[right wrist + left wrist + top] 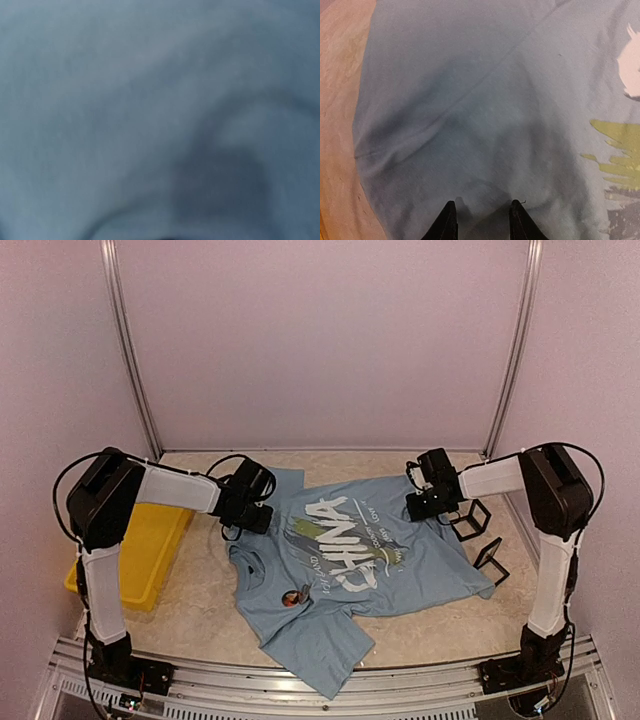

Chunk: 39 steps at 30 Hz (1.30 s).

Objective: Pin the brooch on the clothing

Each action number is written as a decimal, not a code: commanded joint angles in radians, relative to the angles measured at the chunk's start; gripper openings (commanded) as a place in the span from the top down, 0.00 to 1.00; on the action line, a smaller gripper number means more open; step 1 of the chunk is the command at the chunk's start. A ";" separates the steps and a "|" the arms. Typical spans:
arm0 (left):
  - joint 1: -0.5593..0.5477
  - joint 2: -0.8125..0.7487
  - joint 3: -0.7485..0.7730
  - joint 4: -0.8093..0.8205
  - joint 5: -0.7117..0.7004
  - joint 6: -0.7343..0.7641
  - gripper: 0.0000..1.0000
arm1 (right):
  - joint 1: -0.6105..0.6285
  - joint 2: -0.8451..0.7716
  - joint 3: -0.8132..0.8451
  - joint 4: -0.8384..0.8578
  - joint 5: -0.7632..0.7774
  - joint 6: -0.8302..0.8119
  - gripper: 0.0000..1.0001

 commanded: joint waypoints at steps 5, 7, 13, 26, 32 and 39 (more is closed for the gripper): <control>0.184 0.317 0.408 -0.212 -0.058 0.011 0.68 | -0.033 0.162 0.173 -0.133 -0.016 0.000 0.97; 0.213 0.373 0.515 -0.231 -0.045 0.021 0.67 | -0.034 0.192 0.229 -0.142 -0.009 -0.009 0.96; 0.258 0.533 0.867 -0.318 -0.041 0.100 0.62 | -0.035 0.279 0.447 -0.233 -0.005 -0.054 0.93; 0.136 -0.019 0.318 -0.116 -0.006 0.012 0.54 | 0.075 -0.060 0.287 -0.254 0.013 -0.094 0.92; 0.002 -0.305 -0.137 -0.086 0.072 -0.170 0.66 | 0.243 -0.164 0.068 -0.323 -0.065 -0.019 1.00; -0.128 -0.420 -0.391 -0.096 0.107 -0.326 0.71 | 0.386 -0.187 -0.103 -0.316 -0.155 0.109 1.00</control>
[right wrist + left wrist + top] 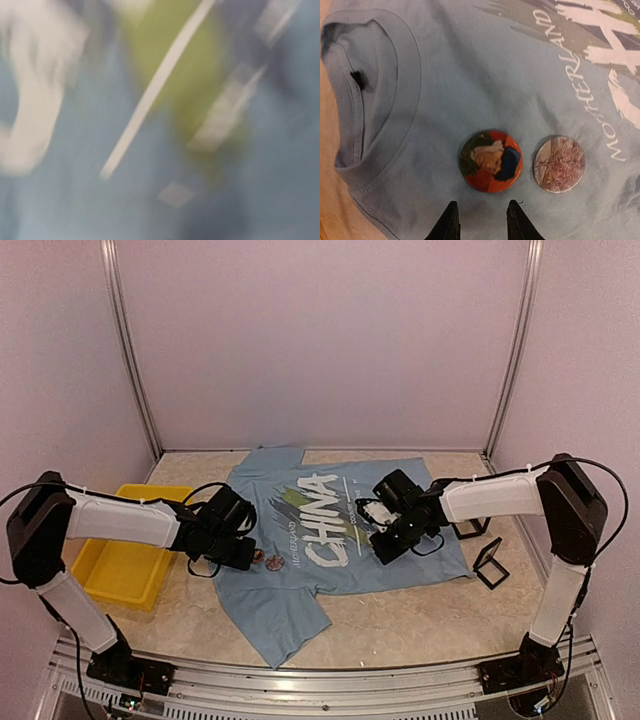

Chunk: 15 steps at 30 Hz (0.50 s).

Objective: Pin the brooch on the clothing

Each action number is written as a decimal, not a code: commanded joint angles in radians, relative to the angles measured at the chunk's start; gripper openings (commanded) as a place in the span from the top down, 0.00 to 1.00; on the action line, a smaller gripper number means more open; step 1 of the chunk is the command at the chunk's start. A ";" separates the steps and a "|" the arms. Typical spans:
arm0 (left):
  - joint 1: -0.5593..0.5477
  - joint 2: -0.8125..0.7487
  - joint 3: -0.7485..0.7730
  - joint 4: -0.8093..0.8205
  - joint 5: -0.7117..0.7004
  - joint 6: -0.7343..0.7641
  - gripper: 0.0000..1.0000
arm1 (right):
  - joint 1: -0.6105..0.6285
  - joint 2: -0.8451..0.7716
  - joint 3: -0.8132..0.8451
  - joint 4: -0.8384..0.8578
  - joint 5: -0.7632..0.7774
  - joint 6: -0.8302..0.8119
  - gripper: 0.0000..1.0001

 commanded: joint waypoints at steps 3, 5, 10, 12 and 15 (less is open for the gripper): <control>-0.043 -0.043 -0.149 -0.004 0.048 -0.170 0.75 | 0.076 -0.028 -0.124 -0.031 -0.098 0.140 1.00; -0.044 -0.026 -0.176 -0.030 0.033 -0.201 0.77 | 0.090 -0.043 -0.167 -0.035 -0.102 0.158 1.00; -0.058 -0.048 -0.237 -0.087 0.023 -0.252 0.76 | 0.124 -0.050 -0.202 -0.055 -0.134 0.179 1.00; -0.058 -0.058 -0.253 -0.134 0.003 -0.265 0.76 | 0.143 -0.058 -0.197 -0.057 -0.151 0.187 1.00; -0.059 -0.083 -0.279 -0.185 -0.017 -0.283 0.76 | 0.148 -0.076 -0.194 -0.067 -0.154 0.194 1.00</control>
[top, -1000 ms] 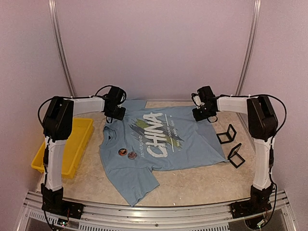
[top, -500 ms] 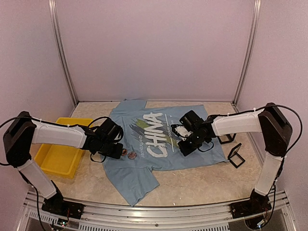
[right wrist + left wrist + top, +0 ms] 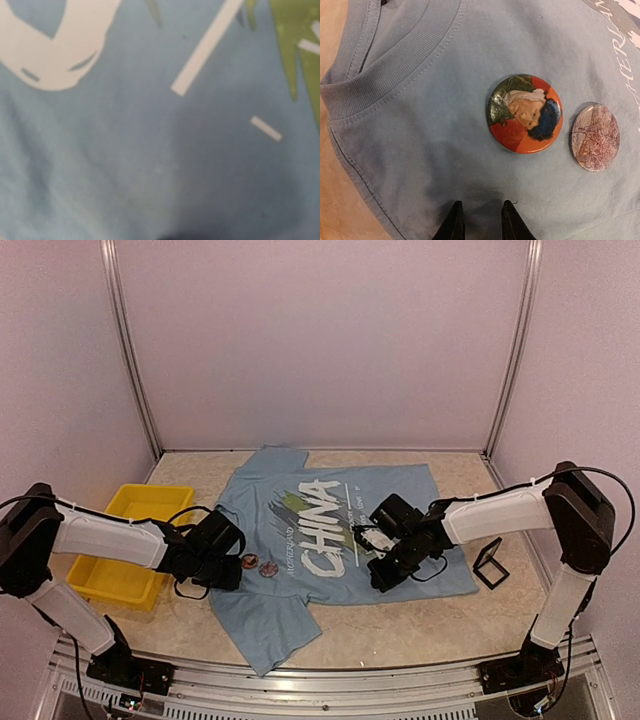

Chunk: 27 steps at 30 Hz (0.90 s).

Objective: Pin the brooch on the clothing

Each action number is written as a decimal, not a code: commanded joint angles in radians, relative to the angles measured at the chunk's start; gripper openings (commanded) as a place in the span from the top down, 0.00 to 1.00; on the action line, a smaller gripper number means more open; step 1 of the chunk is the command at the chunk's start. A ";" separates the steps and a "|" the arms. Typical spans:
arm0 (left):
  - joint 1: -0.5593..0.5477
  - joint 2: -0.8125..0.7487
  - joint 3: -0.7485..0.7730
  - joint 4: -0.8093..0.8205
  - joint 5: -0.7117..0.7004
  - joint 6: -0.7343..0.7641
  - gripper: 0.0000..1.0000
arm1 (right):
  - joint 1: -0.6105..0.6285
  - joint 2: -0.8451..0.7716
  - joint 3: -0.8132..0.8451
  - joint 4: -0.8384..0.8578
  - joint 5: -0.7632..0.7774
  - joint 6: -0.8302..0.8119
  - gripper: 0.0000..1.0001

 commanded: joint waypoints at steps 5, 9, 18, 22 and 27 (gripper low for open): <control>-0.004 -0.074 -0.077 -0.212 -0.024 -0.074 0.74 | 0.021 -0.054 -0.006 -0.092 0.014 0.014 1.00; -0.004 -0.105 -0.002 -0.256 -0.100 -0.051 0.74 | -0.019 -0.110 0.045 -0.063 0.064 -0.024 1.00; 0.057 -0.216 0.141 0.136 -0.395 0.260 0.39 | -0.472 -0.352 0.031 0.313 0.109 -0.095 0.27; 0.155 -0.240 0.077 0.498 -0.448 0.393 0.22 | -0.692 -0.459 -0.066 0.520 0.201 -0.074 0.02; 0.296 -0.290 -0.087 0.902 -0.433 0.548 0.07 | -0.726 -0.537 -0.224 0.674 0.537 -0.115 0.01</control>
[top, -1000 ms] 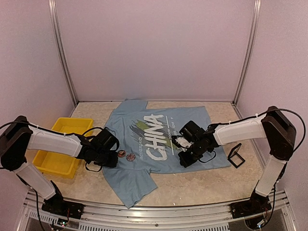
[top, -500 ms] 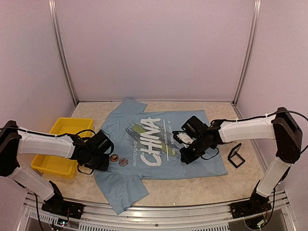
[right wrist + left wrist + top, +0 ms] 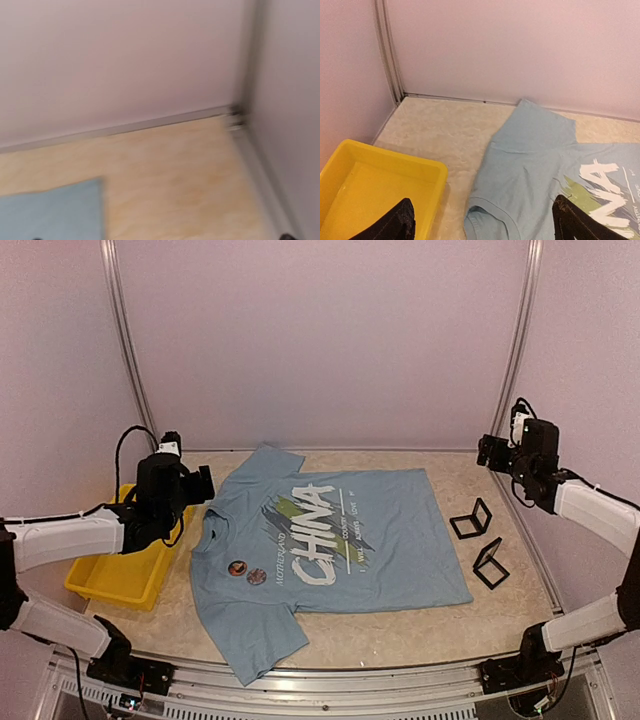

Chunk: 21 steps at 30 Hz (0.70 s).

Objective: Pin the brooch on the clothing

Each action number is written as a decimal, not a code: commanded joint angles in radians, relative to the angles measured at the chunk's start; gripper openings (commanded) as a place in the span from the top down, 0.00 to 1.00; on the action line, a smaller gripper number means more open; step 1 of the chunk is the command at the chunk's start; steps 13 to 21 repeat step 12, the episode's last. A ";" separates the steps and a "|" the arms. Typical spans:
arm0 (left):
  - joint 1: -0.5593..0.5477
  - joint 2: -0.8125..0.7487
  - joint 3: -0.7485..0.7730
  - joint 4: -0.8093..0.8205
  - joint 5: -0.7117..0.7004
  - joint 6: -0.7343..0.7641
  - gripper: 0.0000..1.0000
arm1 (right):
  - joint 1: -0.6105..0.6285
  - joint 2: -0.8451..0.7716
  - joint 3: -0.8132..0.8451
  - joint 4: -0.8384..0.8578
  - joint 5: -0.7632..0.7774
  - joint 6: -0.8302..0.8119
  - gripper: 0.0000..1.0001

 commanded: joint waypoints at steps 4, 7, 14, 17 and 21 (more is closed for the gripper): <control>0.117 -0.034 -0.240 0.618 -0.068 0.320 0.03 | 0.004 -0.102 -0.259 0.263 0.298 -0.032 0.01; 0.124 0.003 -0.287 0.707 -0.073 0.379 0.03 | 0.005 -0.141 -0.372 0.339 0.310 -0.002 0.00; 0.131 0.059 -0.315 0.749 -0.055 0.376 0.02 | 0.005 -0.174 -0.501 0.466 0.275 -0.049 0.01; 0.131 0.059 -0.315 0.749 -0.055 0.376 0.02 | 0.005 -0.174 -0.501 0.466 0.275 -0.049 0.01; 0.131 0.059 -0.315 0.749 -0.055 0.376 0.02 | 0.005 -0.174 -0.501 0.466 0.275 -0.049 0.01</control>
